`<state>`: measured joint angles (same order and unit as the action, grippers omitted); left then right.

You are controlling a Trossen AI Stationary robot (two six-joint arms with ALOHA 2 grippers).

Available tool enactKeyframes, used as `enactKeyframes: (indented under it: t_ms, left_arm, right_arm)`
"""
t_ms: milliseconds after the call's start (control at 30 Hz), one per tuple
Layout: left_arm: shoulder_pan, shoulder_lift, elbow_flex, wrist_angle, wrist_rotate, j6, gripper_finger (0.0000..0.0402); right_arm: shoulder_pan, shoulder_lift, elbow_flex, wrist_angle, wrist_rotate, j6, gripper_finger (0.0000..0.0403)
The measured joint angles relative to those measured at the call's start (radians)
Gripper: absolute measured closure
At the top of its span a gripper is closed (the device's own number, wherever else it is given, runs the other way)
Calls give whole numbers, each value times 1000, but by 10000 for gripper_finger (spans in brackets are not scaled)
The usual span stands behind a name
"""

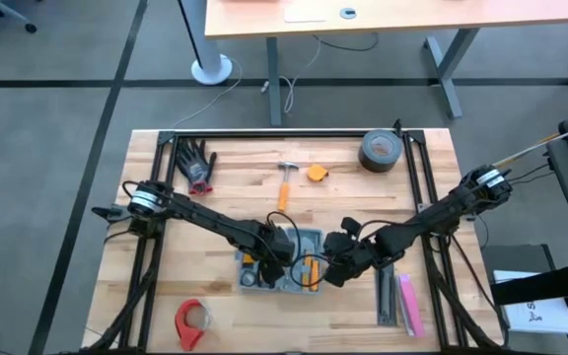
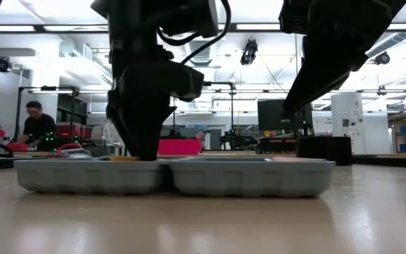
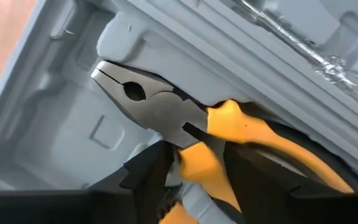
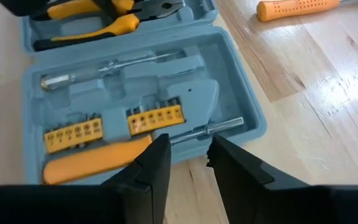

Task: Prefit tool cases
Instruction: Remove the pliers from the gray tool box

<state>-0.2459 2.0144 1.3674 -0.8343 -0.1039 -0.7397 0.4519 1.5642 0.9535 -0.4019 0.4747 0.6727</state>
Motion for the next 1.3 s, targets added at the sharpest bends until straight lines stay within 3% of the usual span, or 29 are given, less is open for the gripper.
enactKeyframes:
  t_ms: [433,767,967,1200,1300]
  left_arm:
    - [2,-1,17,-13,-18,44,313]
    - [-2,-12,111,-103,0,47,309]
    - [-11,-14,119,-120,-4,43,311]
    - [-11,-16,101,-118,-6,43,310]
    - [-11,-18,96,-112,-7,43,310]
  right_arm:
    - [0,0,0,4,0,0,307]
    - [-7,12,-10,-5,2,23,300]
    - [-14,23,-41,31,67,15,313]
    - [-47,35,-47,124,-58,-44,326]
    - [-47,33,-42,127,-63,-53,331]
